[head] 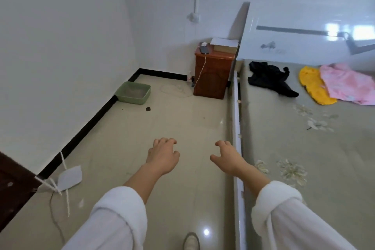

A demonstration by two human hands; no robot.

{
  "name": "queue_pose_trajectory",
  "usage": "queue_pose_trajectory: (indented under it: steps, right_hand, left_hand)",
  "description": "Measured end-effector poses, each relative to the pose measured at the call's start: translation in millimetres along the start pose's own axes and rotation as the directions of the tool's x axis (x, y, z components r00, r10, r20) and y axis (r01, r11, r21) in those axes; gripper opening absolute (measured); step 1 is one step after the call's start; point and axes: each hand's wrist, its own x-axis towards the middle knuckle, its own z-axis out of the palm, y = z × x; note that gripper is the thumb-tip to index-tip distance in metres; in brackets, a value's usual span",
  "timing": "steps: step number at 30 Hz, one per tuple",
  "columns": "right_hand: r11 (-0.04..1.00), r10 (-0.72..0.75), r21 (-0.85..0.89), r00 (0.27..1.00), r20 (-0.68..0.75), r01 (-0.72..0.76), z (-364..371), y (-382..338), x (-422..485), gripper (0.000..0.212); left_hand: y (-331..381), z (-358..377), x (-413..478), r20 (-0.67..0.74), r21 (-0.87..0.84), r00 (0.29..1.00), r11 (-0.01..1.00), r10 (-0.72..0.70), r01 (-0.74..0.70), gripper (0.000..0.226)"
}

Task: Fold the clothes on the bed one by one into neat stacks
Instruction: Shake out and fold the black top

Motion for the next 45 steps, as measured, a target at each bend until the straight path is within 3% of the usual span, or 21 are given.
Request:
queue_pose_trajectory:
  steps: [17,24,35,45]
  right_hand:
    - [0.954,0.263,0.196,0.947,-0.187,-0.226,-200.2,85.3,315.2,0.061]
    - [0.9,0.403,0.282,0.883,-0.243,-0.333,-262.7,125.9,478.8,0.053]
    - [0.749,0.628,0.406,0.756,-0.185,-0.523,-324.6,229.8,625.7,0.063]
    - [0.667,0.682,0.448,0.73,-0.046,-0.595,-394.3,371.1,759.9,0.059]
  left_hand:
    - [157.4,-28.0,424.8,0.034,-0.061,0.961,0.96,0.276,-0.274,0.041]
    - [211.1,-20.5,621.2,0.085,-0.208,0.945,0.933,0.316,-0.293,0.042]
    - [325.7,30.0,833.6,0.307,-0.216,0.855,0.905,0.419,-0.366,0.037]
    - [441.0,101.8,993.4,0.44,-0.183,0.822,0.932,0.362,-0.313,0.031]
